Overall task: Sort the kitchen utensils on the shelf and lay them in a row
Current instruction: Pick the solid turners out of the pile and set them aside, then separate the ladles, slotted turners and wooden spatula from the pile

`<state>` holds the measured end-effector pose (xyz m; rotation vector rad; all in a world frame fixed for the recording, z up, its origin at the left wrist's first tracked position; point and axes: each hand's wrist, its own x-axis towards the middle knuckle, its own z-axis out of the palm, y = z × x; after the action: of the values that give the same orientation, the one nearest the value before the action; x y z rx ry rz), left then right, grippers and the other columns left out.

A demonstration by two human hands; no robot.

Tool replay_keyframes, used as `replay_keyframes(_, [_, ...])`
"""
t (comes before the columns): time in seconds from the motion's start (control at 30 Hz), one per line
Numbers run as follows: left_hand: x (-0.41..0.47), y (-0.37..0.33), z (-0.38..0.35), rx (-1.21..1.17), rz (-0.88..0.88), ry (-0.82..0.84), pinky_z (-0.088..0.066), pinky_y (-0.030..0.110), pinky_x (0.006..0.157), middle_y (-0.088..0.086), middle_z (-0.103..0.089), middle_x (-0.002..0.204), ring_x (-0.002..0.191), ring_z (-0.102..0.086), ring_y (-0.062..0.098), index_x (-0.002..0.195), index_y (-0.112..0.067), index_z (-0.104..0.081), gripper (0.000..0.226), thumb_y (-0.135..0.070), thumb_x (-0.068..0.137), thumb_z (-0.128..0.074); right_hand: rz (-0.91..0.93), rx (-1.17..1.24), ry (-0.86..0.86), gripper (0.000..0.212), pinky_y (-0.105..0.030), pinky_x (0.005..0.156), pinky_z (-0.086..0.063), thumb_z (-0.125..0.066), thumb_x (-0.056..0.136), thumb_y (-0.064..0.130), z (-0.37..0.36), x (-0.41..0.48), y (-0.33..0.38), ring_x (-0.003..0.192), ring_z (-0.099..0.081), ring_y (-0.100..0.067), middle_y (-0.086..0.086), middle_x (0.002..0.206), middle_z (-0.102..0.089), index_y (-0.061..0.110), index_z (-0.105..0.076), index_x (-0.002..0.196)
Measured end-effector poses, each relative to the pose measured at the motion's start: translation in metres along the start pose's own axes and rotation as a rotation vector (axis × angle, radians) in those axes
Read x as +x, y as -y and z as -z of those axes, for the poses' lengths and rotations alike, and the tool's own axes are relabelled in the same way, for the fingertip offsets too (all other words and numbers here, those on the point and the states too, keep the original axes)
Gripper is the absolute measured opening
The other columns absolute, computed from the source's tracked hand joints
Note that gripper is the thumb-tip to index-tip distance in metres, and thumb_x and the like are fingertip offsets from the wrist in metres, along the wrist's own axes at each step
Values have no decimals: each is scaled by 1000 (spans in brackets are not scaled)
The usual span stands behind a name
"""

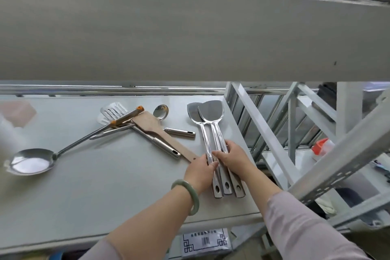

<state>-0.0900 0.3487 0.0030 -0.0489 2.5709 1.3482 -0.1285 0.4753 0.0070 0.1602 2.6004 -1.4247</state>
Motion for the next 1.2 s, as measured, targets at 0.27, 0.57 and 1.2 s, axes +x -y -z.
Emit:
replay_keyframes(0.27, [0,0,-2,320,-11,-62,-46,37,92,14,-56,116,107,-55,30,116,-7,-53,40,-36,88,-55,23,-438,-33,29,-32,83,-42,-53,83,32,-5,15,1,99,-55,-31,-16,101,-61,12,-63,102])
replay_keyframes(0.57, [-27,49,56,195,-161,-131,-44,24,93,3,-56,120,98,-59,14,125,-19,-54,35,-23,91,-49,255,-577,-184,57,-38,111,-26,-52,87,38,-36,11,43,129,-34,-26,-8,136,-47,15,-41,139])
replay_keyframes(1.2, [-11,167,258,403,129,-395,-31,43,111,8,-24,150,134,-34,30,143,-21,-24,61,-21,89,-52,434,-566,86,47,-26,110,-27,-57,85,22,-176,-14,114,130,-40,-21,0,137,-48,20,-50,132])
